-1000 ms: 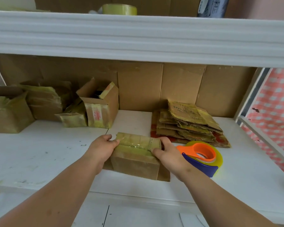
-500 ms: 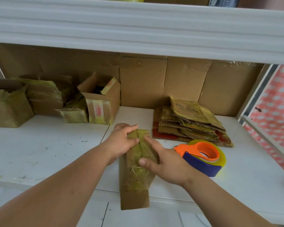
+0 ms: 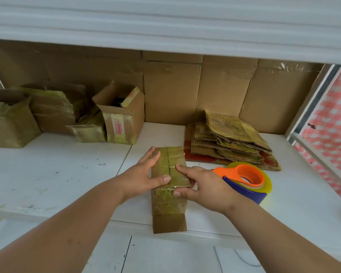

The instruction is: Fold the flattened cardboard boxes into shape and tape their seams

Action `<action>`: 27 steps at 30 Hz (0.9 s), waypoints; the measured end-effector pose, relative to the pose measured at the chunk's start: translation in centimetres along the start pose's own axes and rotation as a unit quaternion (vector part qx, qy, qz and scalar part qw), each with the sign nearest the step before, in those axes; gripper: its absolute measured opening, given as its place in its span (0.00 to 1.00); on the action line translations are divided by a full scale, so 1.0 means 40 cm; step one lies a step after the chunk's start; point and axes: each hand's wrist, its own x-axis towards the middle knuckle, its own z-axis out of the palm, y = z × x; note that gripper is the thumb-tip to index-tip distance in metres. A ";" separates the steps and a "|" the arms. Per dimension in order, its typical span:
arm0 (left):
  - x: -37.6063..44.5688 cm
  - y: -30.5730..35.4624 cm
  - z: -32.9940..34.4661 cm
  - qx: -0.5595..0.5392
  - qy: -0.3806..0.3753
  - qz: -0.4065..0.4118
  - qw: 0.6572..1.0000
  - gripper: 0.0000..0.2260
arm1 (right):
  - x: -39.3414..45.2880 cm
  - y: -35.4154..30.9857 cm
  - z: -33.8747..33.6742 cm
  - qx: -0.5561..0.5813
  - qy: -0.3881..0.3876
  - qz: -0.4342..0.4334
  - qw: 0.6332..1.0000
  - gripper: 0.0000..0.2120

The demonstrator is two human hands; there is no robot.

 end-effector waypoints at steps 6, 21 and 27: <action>-0.018 0.011 0.017 0.122 0.147 0.064 0.979 0.20 | -0.031 0.086 -0.062 0.042 0.159 0.087 0.983 0.25; -0.037 0.084 0.030 0.219 0.139 0.089 0.962 0.14 | -0.121 0.230 -0.076 -0.069 0.065 0.197 0.976 0.08; -0.057 0.150 0.023 0.167 0.143 0.088 0.972 0.11 | -0.148 0.158 -0.121 0.058 0.085 0.080 0.991 0.11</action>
